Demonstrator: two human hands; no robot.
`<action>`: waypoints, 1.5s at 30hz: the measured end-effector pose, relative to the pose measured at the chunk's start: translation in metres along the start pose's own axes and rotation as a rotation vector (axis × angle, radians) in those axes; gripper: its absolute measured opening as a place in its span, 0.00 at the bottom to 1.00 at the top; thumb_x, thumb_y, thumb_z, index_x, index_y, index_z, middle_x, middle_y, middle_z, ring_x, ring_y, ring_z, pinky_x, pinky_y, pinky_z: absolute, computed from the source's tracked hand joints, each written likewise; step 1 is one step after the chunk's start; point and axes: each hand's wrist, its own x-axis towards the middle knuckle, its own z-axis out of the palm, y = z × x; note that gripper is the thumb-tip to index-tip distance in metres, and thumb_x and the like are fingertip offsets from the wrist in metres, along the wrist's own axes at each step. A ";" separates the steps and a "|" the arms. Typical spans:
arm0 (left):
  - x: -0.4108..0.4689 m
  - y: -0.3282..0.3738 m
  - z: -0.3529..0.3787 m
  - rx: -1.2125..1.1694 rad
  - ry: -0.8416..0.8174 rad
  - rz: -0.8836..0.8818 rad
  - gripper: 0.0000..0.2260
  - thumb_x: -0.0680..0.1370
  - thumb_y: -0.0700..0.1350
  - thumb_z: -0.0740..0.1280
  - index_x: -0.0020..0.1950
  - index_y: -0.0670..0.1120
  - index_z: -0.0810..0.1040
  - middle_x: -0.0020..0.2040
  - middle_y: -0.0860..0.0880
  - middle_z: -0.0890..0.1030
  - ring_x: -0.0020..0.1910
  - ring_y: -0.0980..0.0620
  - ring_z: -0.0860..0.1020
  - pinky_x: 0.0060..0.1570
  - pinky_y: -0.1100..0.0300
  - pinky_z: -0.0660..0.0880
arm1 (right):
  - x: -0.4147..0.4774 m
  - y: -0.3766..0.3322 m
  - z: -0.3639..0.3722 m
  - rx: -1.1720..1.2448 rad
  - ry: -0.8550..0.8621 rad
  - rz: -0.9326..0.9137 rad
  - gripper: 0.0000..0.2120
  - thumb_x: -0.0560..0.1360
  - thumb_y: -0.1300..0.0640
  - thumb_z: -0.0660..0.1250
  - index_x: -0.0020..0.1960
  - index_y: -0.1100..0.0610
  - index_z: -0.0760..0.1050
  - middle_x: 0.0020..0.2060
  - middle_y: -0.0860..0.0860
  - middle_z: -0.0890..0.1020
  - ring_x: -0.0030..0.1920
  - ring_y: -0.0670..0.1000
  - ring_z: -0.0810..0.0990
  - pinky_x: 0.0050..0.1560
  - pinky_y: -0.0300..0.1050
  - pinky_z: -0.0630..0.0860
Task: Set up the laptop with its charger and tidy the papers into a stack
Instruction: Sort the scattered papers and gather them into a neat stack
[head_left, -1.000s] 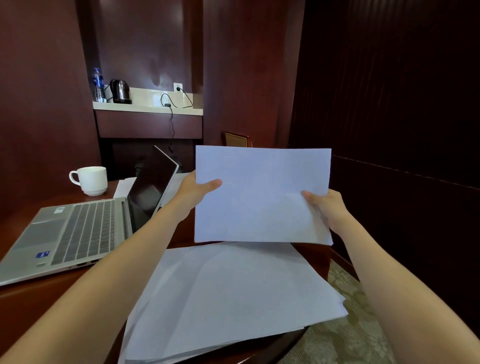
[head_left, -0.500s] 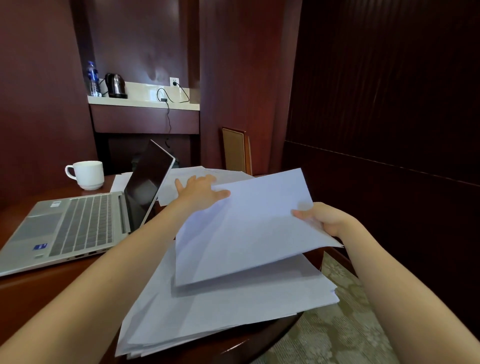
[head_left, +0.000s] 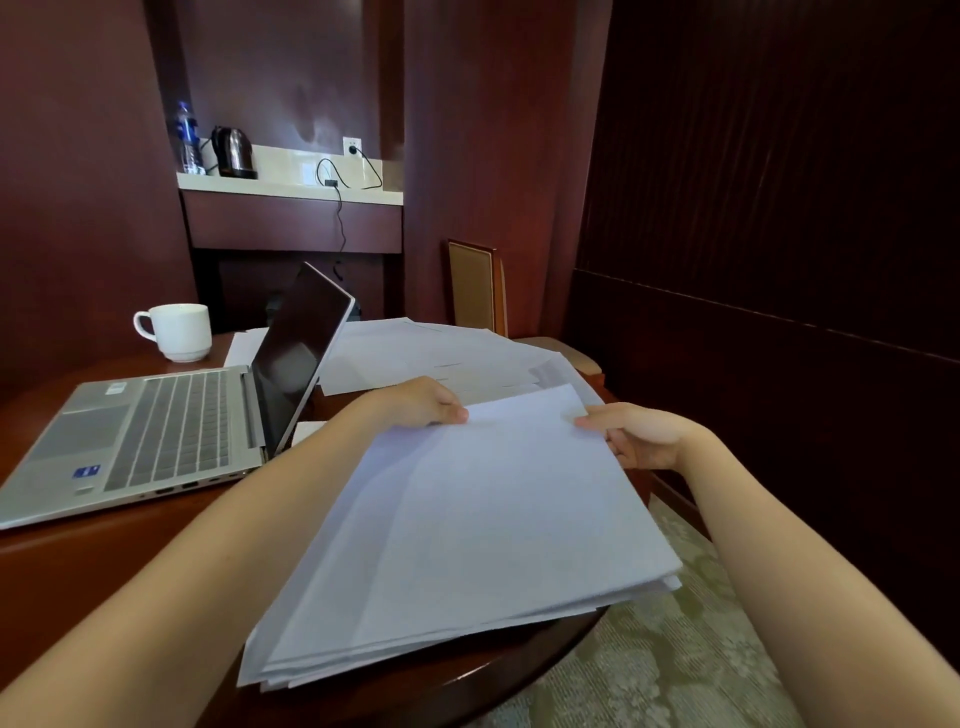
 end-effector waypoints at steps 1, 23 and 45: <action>0.000 0.000 0.004 0.030 -0.011 -0.004 0.15 0.80 0.48 0.62 0.33 0.48 0.71 0.33 0.52 0.70 0.35 0.55 0.69 0.36 0.67 0.64 | 0.001 -0.001 0.001 -0.017 0.036 0.006 0.17 0.75 0.57 0.66 0.63 0.58 0.74 0.49 0.53 0.83 0.44 0.49 0.84 0.42 0.40 0.80; 0.025 -0.025 0.017 0.259 0.094 -0.058 0.13 0.80 0.46 0.59 0.60 0.48 0.77 0.64 0.50 0.75 0.63 0.48 0.72 0.62 0.59 0.69 | 0.066 -0.011 0.022 -0.338 0.511 0.101 0.17 0.77 0.63 0.63 0.66 0.58 0.71 0.62 0.56 0.75 0.60 0.54 0.75 0.51 0.44 0.76; 0.053 -0.022 0.045 0.818 -0.037 -0.082 0.23 0.82 0.53 0.46 0.76 0.49 0.55 0.77 0.44 0.51 0.73 0.43 0.59 0.67 0.49 0.58 | 0.137 0.001 0.061 -1.016 0.341 0.049 0.30 0.80 0.51 0.57 0.77 0.54 0.48 0.77 0.52 0.53 0.75 0.55 0.54 0.74 0.56 0.54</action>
